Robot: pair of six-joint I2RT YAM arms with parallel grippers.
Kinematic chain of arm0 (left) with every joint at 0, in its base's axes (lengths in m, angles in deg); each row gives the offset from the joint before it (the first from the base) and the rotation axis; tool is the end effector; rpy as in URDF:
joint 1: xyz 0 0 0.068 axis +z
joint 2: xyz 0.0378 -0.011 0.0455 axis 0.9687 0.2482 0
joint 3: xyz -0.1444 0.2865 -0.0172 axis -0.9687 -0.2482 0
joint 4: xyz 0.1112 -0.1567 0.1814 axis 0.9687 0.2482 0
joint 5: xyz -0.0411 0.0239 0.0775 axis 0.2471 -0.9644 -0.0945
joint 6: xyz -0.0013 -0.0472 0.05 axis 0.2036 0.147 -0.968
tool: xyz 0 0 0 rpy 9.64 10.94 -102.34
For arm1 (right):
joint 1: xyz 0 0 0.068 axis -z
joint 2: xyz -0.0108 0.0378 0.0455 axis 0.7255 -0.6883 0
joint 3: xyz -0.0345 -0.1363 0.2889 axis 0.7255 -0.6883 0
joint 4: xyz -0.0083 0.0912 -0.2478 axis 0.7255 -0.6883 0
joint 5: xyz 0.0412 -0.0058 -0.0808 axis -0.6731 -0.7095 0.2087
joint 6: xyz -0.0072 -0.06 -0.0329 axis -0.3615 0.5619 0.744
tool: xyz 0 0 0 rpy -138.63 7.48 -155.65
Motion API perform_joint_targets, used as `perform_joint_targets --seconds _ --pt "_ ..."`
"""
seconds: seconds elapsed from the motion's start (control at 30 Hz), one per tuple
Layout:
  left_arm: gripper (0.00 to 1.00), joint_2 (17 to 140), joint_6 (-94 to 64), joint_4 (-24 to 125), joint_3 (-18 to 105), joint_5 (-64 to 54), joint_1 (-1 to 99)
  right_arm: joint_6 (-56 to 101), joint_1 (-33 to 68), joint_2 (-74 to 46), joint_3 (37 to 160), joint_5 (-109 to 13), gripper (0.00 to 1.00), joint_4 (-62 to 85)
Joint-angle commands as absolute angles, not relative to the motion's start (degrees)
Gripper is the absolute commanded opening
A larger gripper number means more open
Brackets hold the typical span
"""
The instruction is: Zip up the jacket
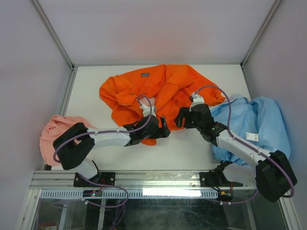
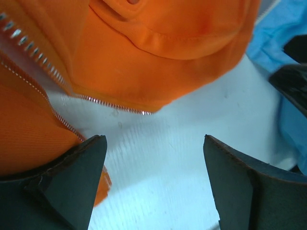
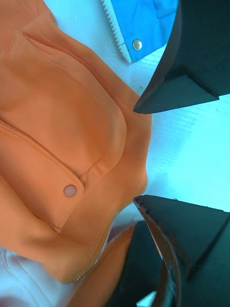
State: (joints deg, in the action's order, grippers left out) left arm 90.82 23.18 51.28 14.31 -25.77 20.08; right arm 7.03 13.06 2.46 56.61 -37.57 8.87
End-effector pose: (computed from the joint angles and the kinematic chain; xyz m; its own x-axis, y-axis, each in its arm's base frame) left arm 0.1903 -0.2564 0.2071 -0.7997 -0.1609 -0.5784 0.1626 0.8694 -0.4666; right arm 0.1984 0.1277 0.2487 -0.6291 0.0407 -0.7763 -0.2983 0.9095 0.2895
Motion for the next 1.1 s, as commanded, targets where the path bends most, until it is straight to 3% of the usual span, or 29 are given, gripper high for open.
perform_joint_targets --seconds 0.0,0.17,0.27,0.5,0.6,1.07 --pt "0.84 97.19 22.91 46.88 20.94 -30.22 20.17 6.87 13.24 5.3 56.32 -34.59 0.72 11.28" --pt "0.81 104.93 21.15 47.24 25.49 -29.7 22.12 7.68 13.21 4.98 56.21 -34.4 0.72 11.45" --pt "0.73 107.93 20.65 46.82 26.91 -29.58 24.29 8.07 13.21 4.17 56.04 -35.32 0.73 12.2" --pt "0.16 108.75 17.05 44.19 27.4 -25.9 30.05 10.46 13.25 2.51 56.46 -38.27 0.73 12.56" --pt "0.0 105.63 14.52 42.44 25.9 -22.41 31.8 13.62 13.22 1.99 56.84 -42.42 0.73 13.15" --pt "0.0 91.34 4.14 55.0 30.31 -13.82 32.7 31.61 8.82 -3.29 59.31 -47.76 0.88 20.44"
